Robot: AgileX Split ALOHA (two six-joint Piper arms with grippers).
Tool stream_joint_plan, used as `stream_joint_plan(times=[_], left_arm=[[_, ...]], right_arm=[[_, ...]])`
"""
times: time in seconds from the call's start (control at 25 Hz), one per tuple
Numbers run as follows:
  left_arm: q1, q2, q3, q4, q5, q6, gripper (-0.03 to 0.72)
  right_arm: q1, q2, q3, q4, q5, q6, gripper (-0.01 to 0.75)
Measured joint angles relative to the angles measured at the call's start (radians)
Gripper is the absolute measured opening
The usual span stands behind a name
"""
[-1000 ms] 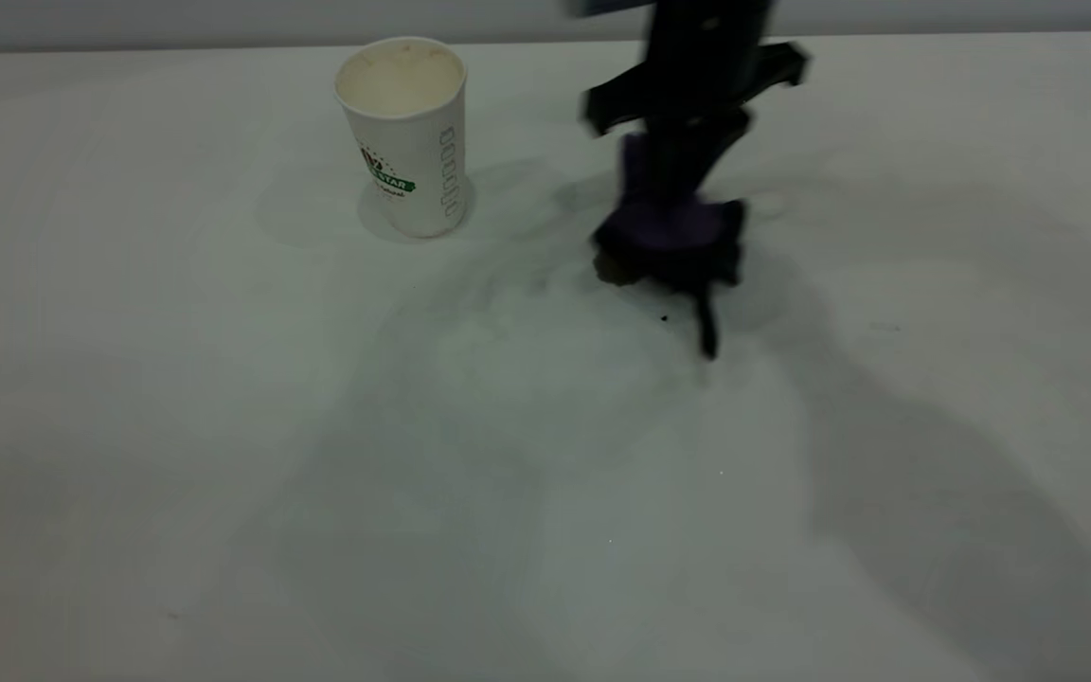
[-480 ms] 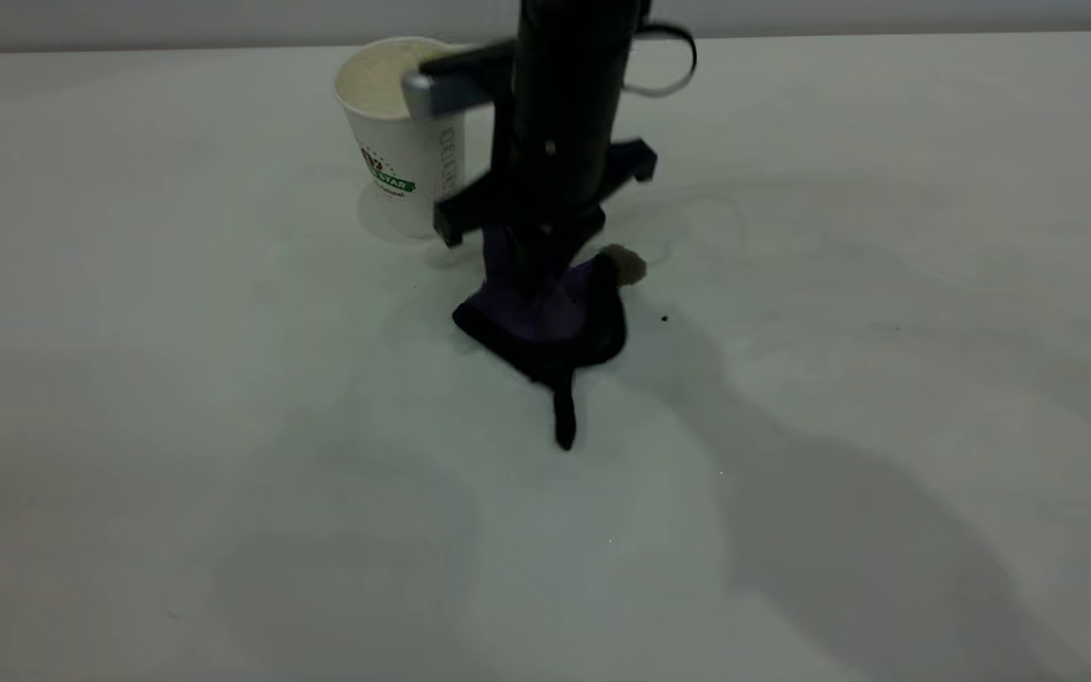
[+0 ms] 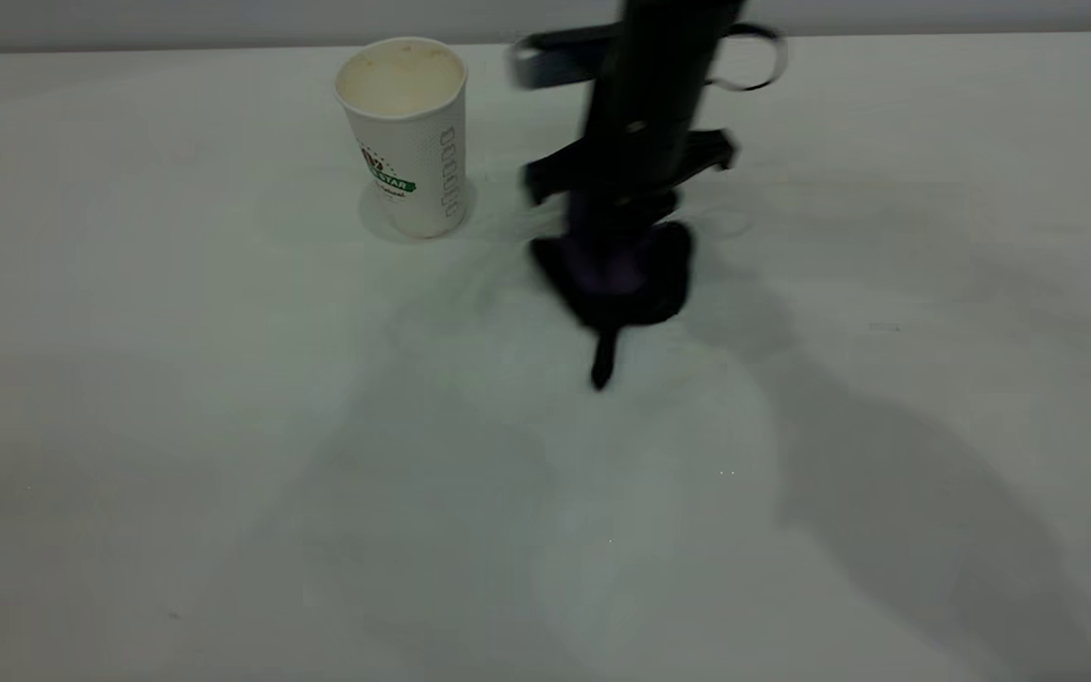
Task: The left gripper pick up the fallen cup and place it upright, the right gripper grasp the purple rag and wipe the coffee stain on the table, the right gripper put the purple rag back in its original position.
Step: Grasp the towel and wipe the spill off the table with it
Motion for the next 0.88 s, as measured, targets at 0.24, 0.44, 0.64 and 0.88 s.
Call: stream_joint_plan(times=[0.24,0.44,0.64,0.88], left_arm=[[0.0,0.0,0.0,0.0,0.0,0.0,0.401],[0.0,0.0,0.0,0.0,0.0,0.0,0.401],[0.0,0.0,0.0,0.0,0.0,0.0,0.401],[0.0,0.0,0.0,0.0,0.001,0.0,0.401]], right_arm=[[-0.158,0.0,-0.004,-0.027,0.133,0.0,0.091],[-0.265,0.0,-0.005,-0.085,0.243,0.016,0.09],[-0.383,0.0,-0.005,-0.115,0.296,0.028,0.111],[-0.456,-0.033,0.005,-0.17,0.37,-0.028,0.5]])
